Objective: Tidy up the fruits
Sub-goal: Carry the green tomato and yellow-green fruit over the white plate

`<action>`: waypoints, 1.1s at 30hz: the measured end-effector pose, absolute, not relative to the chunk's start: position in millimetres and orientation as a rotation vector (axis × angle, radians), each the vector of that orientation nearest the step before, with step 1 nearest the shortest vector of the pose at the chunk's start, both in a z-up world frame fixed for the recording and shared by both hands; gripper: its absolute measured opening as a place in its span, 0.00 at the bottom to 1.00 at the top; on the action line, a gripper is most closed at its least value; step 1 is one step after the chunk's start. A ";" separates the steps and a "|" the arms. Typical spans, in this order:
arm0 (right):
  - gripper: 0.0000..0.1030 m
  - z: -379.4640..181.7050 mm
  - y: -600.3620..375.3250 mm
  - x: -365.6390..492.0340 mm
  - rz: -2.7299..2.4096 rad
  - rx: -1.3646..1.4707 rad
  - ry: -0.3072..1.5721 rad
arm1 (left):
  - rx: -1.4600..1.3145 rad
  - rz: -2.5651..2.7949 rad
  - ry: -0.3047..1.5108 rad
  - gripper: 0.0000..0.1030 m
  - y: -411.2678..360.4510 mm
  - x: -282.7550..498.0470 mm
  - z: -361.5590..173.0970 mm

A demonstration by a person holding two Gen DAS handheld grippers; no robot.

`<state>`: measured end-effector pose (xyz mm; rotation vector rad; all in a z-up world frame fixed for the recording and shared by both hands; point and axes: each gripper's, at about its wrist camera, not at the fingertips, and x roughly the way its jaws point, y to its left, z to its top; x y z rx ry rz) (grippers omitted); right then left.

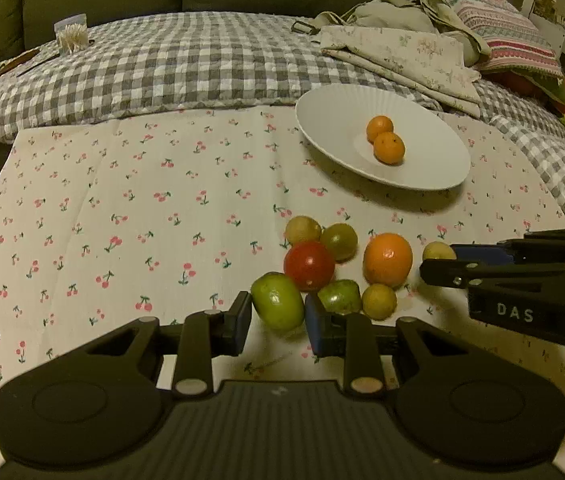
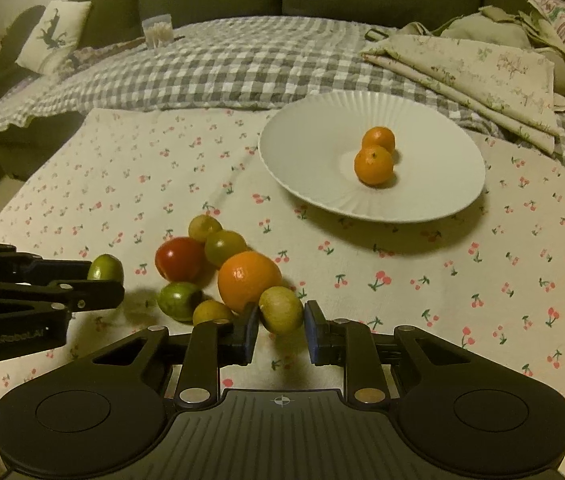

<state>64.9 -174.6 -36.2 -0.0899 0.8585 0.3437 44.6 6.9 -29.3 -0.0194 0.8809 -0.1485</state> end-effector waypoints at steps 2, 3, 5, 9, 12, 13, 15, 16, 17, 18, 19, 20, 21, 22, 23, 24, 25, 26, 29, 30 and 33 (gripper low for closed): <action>0.22 -33.3 -176.3 65.3 0.340 -0.083 0.851 | -0.015 -0.149 0.872 0.26 5.7 46.5 -28.0; 0.22 -31.7 -177.5 65.4 0.337 -0.079 0.848 | -0.011 -0.147 0.867 0.26 5.0 47.3 -27.6; 0.22 -28.2 -180.5 66.3 0.332 -0.069 0.840 | -0.009 -0.149 0.861 0.26 3.8 49.9 -26.4; 0.22 -20.7 -187.5 67.8 0.321 -0.050 0.821 | -0.010 -0.158 0.837 0.26 1.1 57.7 -21.4; 0.22 -15.2 -193.8 69.6 0.311 -0.033 0.808 | 0.009 -0.169 0.805 0.26 -3.5 64.2 -17.8; 0.22 -13.6 -196.2 70.6 0.307 -0.027 0.805 | 0.013 -0.174 0.797 0.26 -5.2 66.7 -17.0; 0.22 -11.7 -200.5 73.2 0.296 -0.017 0.800 | 0.025 -0.186 0.780 0.26 -10.0 73.6 -15.7; 0.22 -11.4 -202.6 74.8 0.289 -0.012 0.799 | 0.031 -0.194 0.772 0.26 -12.5 77.0 -15.0; 0.22 -10.8 -205.2 76.6 0.281 -0.007 0.797 | 0.038 -0.203 0.760 0.26 -15.3 80.7 -14.4; 0.22 -10.3 -208.0 78.3 0.272 -0.002 0.795 | 0.047 -0.211 0.747 0.26 -18.1 84.2 -13.7; 0.22 -9.2 -211.1 80.7 0.263 0.005 0.791 | 0.055 -0.220 0.736 0.26 -21.2 87.8 -13.0; 0.22 -7.8 -214.5 82.9 0.255 0.012 0.785 | 0.060 -0.232 0.725 0.26 -24.3 91.4 -12.5; 0.22 -6.9 -217.5 84.8 0.247 0.017 0.780 | 0.064 -0.244 0.716 0.26 -27.6 95.1 -12.1; 0.22 -5.7 -220.7 87.5 0.238 0.022 0.774 | 0.068 -0.255 0.709 0.26 -30.9 99.1 -12.1; 0.22 -4.9 -223.3 89.9 0.232 0.025 0.769 | 0.072 -0.266 0.701 0.26 -34.4 103.2 -12.4; 0.22 -4.0 -226.2 92.7 0.227 0.027 0.762 | 0.078 -0.279 0.694 0.26 -38.1 107.5 -12.8; 0.22 -3.7 -228.3 96.3 0.223 0.026 0.754 | 0.087 -0.289 0.686 0.26 -42.2 111.6 -13.4; 0.22 -4.2 -229.6 99.6 0.218 0.023 0.749 | 0.096 -0.298 0.677 0.26 -46.1 115.9 -14.2; 0.22 -7.5 -232.5 108.1 0.211 0.016 0.740 | 0.113 -0.319 0.661 0.26 -55.3 126.7 -16.6; 0.22 -8.8 -233.4 110.6 0.211 0.014 0.738 | 0.114 -0.326 0.659 0.26 -57.7 130.3 -17.3; 0.22 -11.3 -233.8 117.7 0.216 0.001 0.729 | 0.112 -0.345 0.656 0.26 -62.6 139.4 -20.0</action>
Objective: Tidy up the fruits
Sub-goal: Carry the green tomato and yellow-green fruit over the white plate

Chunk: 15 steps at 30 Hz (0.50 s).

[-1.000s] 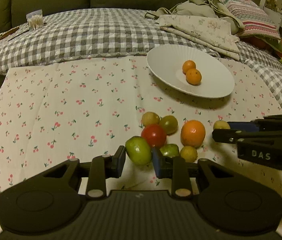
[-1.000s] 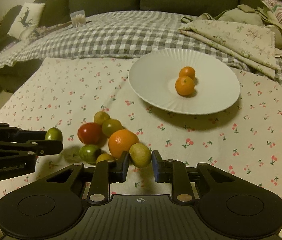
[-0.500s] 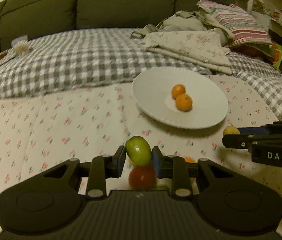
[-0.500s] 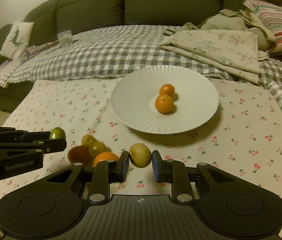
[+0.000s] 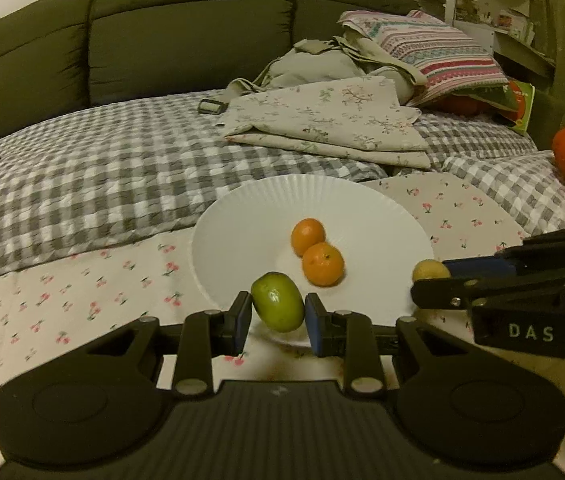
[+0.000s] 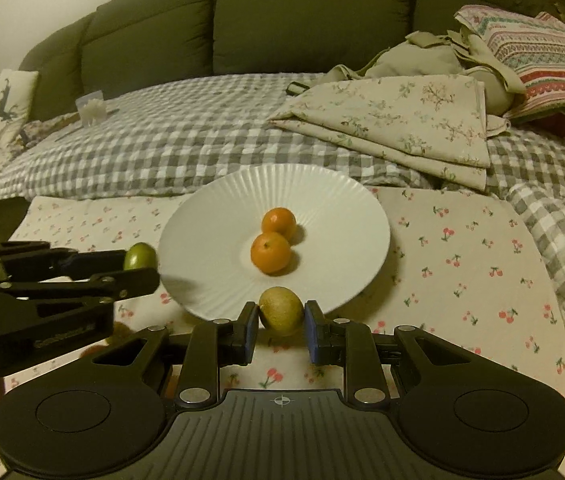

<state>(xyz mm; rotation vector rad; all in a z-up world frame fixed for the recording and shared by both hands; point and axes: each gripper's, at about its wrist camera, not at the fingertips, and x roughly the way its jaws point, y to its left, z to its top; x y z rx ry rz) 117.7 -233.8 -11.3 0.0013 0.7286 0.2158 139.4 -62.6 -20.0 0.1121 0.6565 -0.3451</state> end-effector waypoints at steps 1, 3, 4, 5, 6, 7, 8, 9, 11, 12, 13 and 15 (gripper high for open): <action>0.22 -11.8 -233.6 120.6 0.216 -0.006 0.726 | 0.112 -0.346 0.658 0.26 -63.3 142.1 -21.5; 0.22 -13.0 -234.9 126.7 0.218 -0.008 0.720 | 0.113 -0.349 0.667 0.26 -64.5 147.3 -25.3; 0.22 -13.8 -235.8 129.7 0.219 -0.007 0.721 | 0.116 -0.349 0.670 0.26 -65.0 149.6 -27.2; 0.22 -14.9 -236.5 132.1 0.222 -0.005 0.722 | 0.119 -0.348 0.674 0.26 -65.4 152.2 -29.4; 0.22 -16.4 -237.2 135.0 0.225 -0.002 0.724 | 0.120 -0.348 0.679 0.26 -65.9 154.7 -31.6; 0.22 -18.0 -237.5 137.4 0.227 0.001 0.726 | 0.117 -0.347 0.683 0.26 -66.1 156.5 -33.5; 0.22 -19.9 -237.3 139.8 0.228 0.000 0.729 | 0.114 -0.348 0.688 0.26 -65.8 158.0 -35.6; 0.22 -21.9 -236.8 141.9 0.228 -0.003 0.730 | 0.114 -0.348 0.688 0.27 -66.1 159.2 -37.7; 0.22 -25.2 -235.4 144.9 0.229 -0.010 0.734 | 0.127 -0.351 0.680 0.27 -67.6 159.8 -39.7; 0.22 -26.7 -234.9 146.2 0.231 -0.012 0.736 | 0.132 -0.352 0.680 0.27 -68.5 160.9 -40.1; 0.22 -27.8 -234.6 147.1 0.232 -0.013 0.738 | 0.135 -0.352 0.679 0.27 -69.3 161.6 -40.4; 0.22 -29.7 -233.8 148.7 0.232 -0.017 0.740 | 0.135 -0.351 0.679 0.27 -69.4 162.5 -41.1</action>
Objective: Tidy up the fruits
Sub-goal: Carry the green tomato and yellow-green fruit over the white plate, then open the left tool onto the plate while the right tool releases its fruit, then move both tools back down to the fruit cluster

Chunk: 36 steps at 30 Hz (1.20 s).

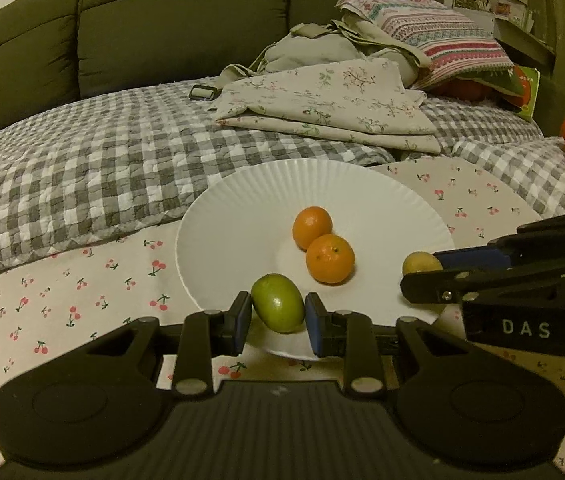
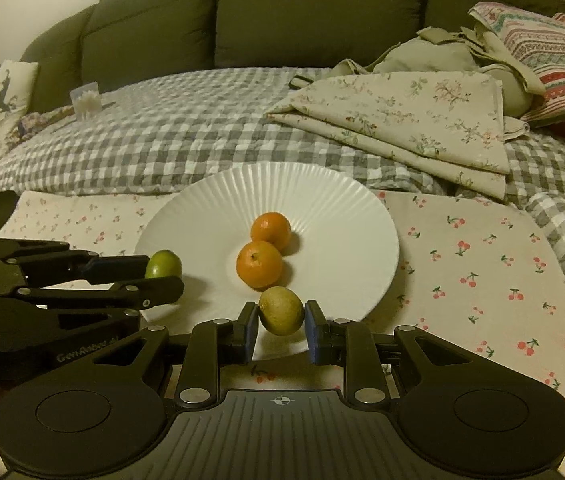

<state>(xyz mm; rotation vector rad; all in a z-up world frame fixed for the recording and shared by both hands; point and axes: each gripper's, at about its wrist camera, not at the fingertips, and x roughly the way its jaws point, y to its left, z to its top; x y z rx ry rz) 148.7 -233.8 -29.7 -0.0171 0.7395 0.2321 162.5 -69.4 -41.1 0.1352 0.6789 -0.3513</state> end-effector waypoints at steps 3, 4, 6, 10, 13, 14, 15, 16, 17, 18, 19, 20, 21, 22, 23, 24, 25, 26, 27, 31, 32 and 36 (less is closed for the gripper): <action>0.23 -31.8 -233.5 149.9 0.229 -0.014 0.740 | 0.136 -0.352 0.679 0.31 -69.2 163.4 -40.9; 0.23 -32.4 -234.1 150.2 0.230 -0.006 0.740 | 0.135 -0.349 0.678 0.35 -69.5 163.4 -40.8; 0.27 -32.2 -235.5 150.6 0.226 0.011 0.741 | 0.125 -0.339 0.677 0.37 -68.1 164.6 -39.3; 0.36 -27.4 -239.9 150.3 0.208 0.036 0.734 | 0.085 -0.329 0.688 0.39 -60.5 164.1 -33.7; 0.36 -21.2 -244.5 149.9 0.195 0.060 0.732 | 0.055 -0.315 0.694 0.39 -52.3 162.3 -28.1; 0.36 -18.8 -246.2 149.8 0.190 0.068 0.731 | 0.042 -0.310 0.698 0.39 -48.7 162.2 -26.2; 0.36 -16.7 -247.8 149.6 0.183 0.076 0.731 | 0.030 -0.305 0.700 0.40 -44.9 161.8 -24.2; 0.36 -14.6 -249.7 149.6 0.174 0.084 0.733 | 0.021 -0.300 0.700 0.40 -41.6 160.9 -22.4; 0.36 -12.4 -251.9 149.4 0.164 0.095 0.734 | 0.014 -0.293 0.700 0.40 -38.1 160.0 -20.4; 0.36 -9.8 -254.4 149.0 0.157 0.108 0.736 | 0.011 -0.288 0.700 0.42 -36.0 158.7 -19.1; 0.36 -7.5 -256.6 148.6 0.152 0.119 0.737 | 0.006 -0.283 0.701 0.43 -33.2 156.9 -17.6; 0.36 -4.2 -258.9 147.7 0.146 0.131 0.737 | 0.000 -0.282 0.702 0.43 -30.8 154.7 -16.4; 0.36 -1.7 -260.9 147.3 0.140 0.140 0.737 | -0.004 -0.280 0.705 0.44 -28.8 152.3 -15.1; 0.36 0.9 -263.0 146.5 0.137 0.152 0.738 | -0.005 -0.277 0.709 0.44 -26.9 149.9 -14.4; 0.38 3.3 -265.0 145.4 0.138 0.166 0.739 | -0.001 -0.270 0.715 0.44 -25.5 147.9 -13.7; 0.41 5.3 -267.2 144.1 0.138 0.181 0.740 | 0.002 -0.262 0.718 0.44 -24.0 145.8 -12.9; 0.43 6.9 -268.9 143.2 0.137 0.192 0.743 | 0.005 -0.256 0.720 0.45 -22.1 143.6 -12.1; 0.44 8.5 -270.4 141.7 0.135 0.201 0.747 | 0.006 -0.252 0.724 0.45 -20.7 142.0 -11.6; 0.44 10.2 -271.7 140.0 0.133 0.209 0.749 | 0.005 -0.246 0.731 0.45 -18.8 140.1 -11.2; 0.45 18.1 -274.8 130.2 0.142 0.243 0.747 | -0.023 -0.234 0.763 0.45 -10.6 131.4 -9.4; 0.47 20.2 -275.3 127.3 0.144 0.251 0.744 | -0.028 -0.231 0.768 0.45 -8.6 129.1 -8.8; 0.50 27.1 -275.1 115.9 0.148 0.260 0.739 | -0.035 -0.206 0.782 0.45 -2.3 121.4 -5.0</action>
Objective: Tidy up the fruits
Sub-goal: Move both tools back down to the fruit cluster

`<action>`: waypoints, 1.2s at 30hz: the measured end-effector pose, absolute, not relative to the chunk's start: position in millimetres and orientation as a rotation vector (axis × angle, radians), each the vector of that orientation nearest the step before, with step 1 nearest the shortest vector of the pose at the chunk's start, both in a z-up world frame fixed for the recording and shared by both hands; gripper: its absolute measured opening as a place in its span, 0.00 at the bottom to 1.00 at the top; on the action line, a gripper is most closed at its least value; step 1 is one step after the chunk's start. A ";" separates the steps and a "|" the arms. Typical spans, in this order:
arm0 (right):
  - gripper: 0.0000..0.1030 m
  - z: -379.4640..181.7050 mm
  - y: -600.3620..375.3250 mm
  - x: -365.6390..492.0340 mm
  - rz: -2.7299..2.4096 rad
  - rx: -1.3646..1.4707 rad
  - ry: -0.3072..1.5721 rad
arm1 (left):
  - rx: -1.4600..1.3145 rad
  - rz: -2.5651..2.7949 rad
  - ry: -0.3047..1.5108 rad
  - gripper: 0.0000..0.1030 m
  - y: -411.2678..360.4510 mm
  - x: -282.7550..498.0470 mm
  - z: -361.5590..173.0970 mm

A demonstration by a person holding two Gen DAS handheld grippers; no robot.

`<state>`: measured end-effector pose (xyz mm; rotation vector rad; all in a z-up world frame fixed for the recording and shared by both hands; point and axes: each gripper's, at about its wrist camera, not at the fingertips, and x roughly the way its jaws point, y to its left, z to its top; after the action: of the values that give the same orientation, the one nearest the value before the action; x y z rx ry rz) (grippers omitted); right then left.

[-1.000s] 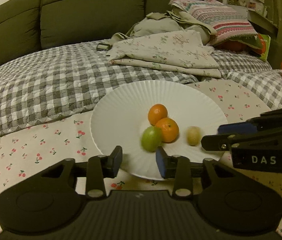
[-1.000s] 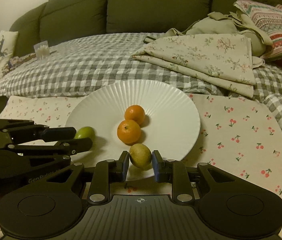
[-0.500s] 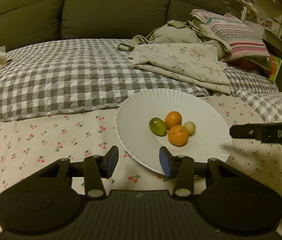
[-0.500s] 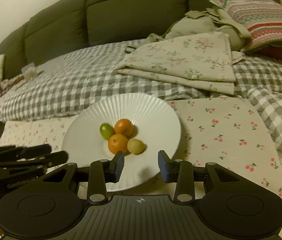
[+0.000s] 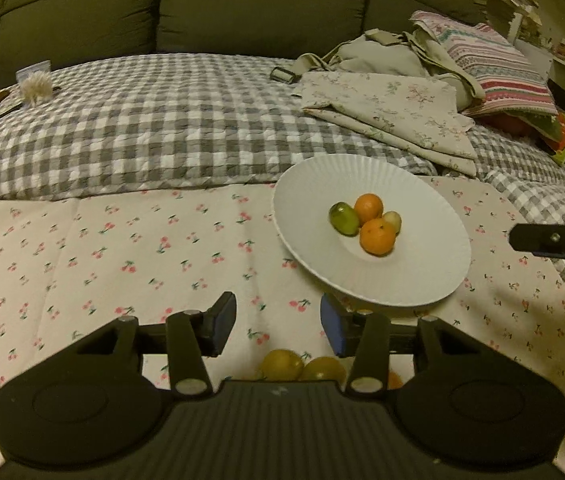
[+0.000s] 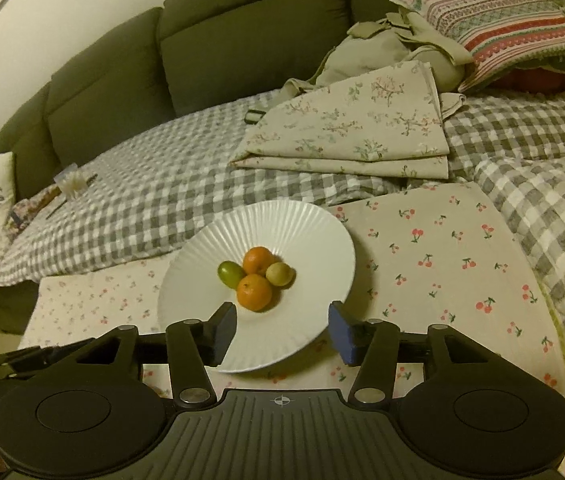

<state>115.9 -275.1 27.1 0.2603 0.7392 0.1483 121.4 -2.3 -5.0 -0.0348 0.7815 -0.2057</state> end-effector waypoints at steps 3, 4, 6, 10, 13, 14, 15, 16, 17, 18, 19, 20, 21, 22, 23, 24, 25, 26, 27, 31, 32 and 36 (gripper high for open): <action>0.50 30.0 -273.5 108.5 0.161 0.263 0.745 | -0.048 -0.193 0.796 0.46 2.1 115.8 -3.2; 0.50 30.9 -272.6 106.5 0.165 0.260 0.746 | -0.051 -0.192 0.803 0.46 3.6 113.4 -3.1; 0.52 33.1 -269.2 102.5 0.177 0.254 0.747 | -0.056 -0.190 0.817 0.46 6.5 107.8 -3.2; 0.54 37.4 -261.5 97.9 0.204 0.249 0.744 | -0.076 -0.187 0.840 0.47 12.3 97.7 -4.6; 0.55 37.9 -256.7 94.7 0.225 0.254 0.754 | -0.089 -0.199 0.852 0.49 13.1 89.5 -7.1; 0.55 37.3 -254.9 93.9 0.232 0.256 0.759 | -0.090 -0.206 0.856 0.49 12.5 86.9 -8.1; 0.55 36.5 -253.4 92.9 0.238 0.257 0.764 | -0.091 -0.211 0.859 0.50 11.8 84.8 -8.9; 0.55 35.8 -251.1 91.6 0.244 0.257 0.770 | -0.090 -0.214 0.861 0.50 11.3 82.7 -9.9; 0.55 34.9 -248.7 90.3 0.252 0.256 0.775 | -0.089 -0.215 0.863 0.50 10.9 81.0 -11.3; 0.55 33.7 -246.0 88.9 0.260 0.254 0.782 | -0.087 -0.214 0.868 0.51 10.4 79.9 -13.3; 0.55 32.5 -243.7 87.7 0.269 0.253 0.788 | -0.086 -0.213 0.874 0.51 10.0 79.6 -15.4; 0.55 31.0 -241.1 86.3 0.278 0.252 0.795 | -0.084 -0.213 0.883 0.51 9.5 79.8 -18.0; 0.55 29.4 -238.8 85.1 0.286 0.252 0.803 | -0.083 -0.211 0.889 0.51 9.0 80.3 -19.8; 0.55 27.7 -236.3 84.0 0.295 0.252 0.811 | -0.083 -0.210 0.893 0.51 8.2 80.5 -21.5; 0.55 25.8 -233.8 83.2 0.304 0.253 0.819 | -0.083 -0.210 0.896 0.51 7.3 80.7 -23.3; 0.55 23.8 -231.3 82.8 0.311 0.253 0.826 | -0.081 -0.210 0.897 0.51 6.3 80.7 -24.8; 0.55 21.8 -228.9 82.5 0.314 0.250 0.833 | -0.076 -0.211 0.897 0.51 4.9 80.8 -26.5; 0.55 20.2 -227.0 82.1 0.317 0.247 0.838 | -0.072 -0.211 0.900 0.51 3.5 81.0 -28.1; 0.55 18.1 -225.5 81.9 0.321 0.246 0.845 | -0.068 -0.210 0.903 0.51 2.0 81.3 -30.1; 0.55 8.4 -223.7 83.4 0.330 0.269 0.881 | -0.066 -0.212 0.913 0.51 -1.6 84.5 -37.2; 0.55 6.7 -223.8 83.7 0.330 0.272 0.887 | -0.069 -0.211 0.914 0.51 -1.7 85.3 -38.7; 0.55 2.0 -222.6 84.0 0.320 0.264 0.899 | -0.066 -0.202 0.917 0.51 -3.1 89.9 -45.4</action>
<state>84.0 -222.6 2.0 0.2641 0.8992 0.3196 89.9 -3.1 -45.4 -0.0661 0.9175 -0.2023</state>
